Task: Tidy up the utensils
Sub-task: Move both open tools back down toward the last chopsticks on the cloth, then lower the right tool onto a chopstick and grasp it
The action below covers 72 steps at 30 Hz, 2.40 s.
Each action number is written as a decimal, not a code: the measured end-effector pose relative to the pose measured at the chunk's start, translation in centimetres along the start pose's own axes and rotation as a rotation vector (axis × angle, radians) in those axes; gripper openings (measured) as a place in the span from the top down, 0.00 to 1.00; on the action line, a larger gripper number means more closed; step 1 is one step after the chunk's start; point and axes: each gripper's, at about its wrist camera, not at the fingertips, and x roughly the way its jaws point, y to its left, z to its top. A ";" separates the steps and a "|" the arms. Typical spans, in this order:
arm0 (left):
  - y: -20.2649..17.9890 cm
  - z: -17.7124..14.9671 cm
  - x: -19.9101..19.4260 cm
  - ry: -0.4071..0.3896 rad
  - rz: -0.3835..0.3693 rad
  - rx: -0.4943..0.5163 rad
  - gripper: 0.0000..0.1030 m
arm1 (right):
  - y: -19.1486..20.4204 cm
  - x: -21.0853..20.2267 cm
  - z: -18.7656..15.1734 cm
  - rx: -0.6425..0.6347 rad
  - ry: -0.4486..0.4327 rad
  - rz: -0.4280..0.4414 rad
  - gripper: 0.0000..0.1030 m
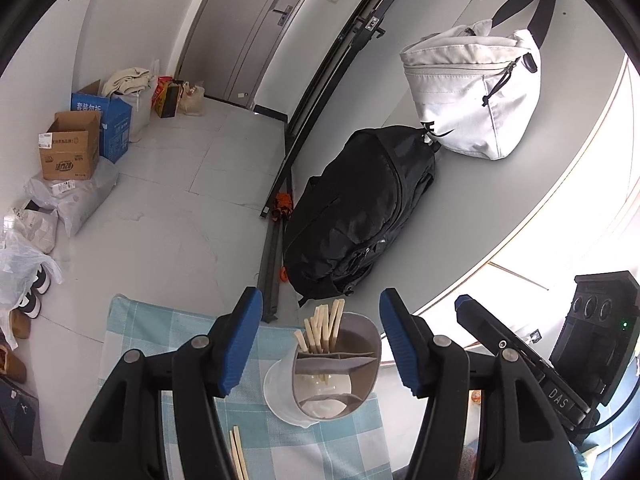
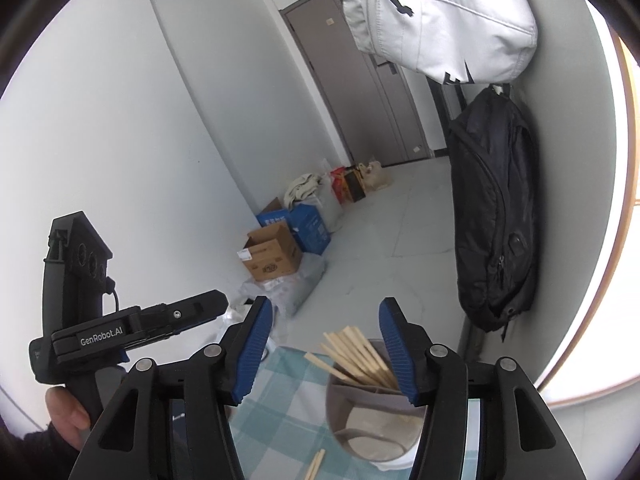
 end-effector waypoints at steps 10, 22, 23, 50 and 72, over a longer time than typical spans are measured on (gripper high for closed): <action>0.1 -1.4 -3.3 -0.058 0.010 0.009 0.32 | 2.6 -2.8 -1.5 -0.027 -0.025 0.006 0.41; 2.2 -4.7 -4.3 -0.053 0.073 0.013 0.21 | 4.0 -3.6 -6.1 -0.016 -0.002 0.003 0.33; 2.4 -5.2 -4.3 -0.053 0.087 0.019 0.21 | 4.0 -3.5 -6.8 -0.012 0.003 0.004 0.33; 10.5 -13.5 0.5 0.055 0.377 0.056 0.21 | 2.9 7.2 -20.1 -0.008 0.393 -0.123 0.28; 16.6 -12.3 0.1 0.107 0.350 -0.169 0.21 | 3.5 17.8 -20.9 -0.039 0.637 -0.327 0.83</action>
